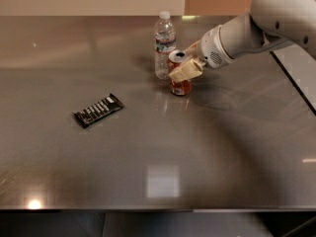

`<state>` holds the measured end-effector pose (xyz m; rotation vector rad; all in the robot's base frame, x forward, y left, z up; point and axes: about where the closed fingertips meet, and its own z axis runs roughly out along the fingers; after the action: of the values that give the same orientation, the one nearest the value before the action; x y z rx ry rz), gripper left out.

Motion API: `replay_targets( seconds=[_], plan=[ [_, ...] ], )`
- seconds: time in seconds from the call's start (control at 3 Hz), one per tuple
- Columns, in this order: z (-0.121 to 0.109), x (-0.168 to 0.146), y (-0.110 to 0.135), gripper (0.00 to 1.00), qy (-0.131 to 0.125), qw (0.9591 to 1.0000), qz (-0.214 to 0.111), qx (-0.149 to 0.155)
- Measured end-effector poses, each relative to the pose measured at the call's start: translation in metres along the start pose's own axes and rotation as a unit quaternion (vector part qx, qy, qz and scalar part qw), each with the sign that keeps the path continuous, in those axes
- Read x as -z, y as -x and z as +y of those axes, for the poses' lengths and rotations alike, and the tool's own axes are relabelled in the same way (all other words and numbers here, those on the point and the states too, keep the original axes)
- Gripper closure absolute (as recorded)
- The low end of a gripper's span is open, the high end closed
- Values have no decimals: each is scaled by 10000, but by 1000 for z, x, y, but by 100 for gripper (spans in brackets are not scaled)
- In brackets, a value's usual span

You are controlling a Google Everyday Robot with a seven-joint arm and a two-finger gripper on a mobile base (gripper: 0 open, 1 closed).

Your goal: Move coke can near water bottle

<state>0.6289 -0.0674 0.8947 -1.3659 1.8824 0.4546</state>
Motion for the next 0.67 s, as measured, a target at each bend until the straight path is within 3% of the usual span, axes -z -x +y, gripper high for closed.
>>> replay_targets(
  seconds=[0.33, 0.67],
  plan=[
    [1, -2, 1, 14, 18, 10000, 0, 8],
    [2, -3, 2, 0, 36, 10000, -1, 15]
  ],
)
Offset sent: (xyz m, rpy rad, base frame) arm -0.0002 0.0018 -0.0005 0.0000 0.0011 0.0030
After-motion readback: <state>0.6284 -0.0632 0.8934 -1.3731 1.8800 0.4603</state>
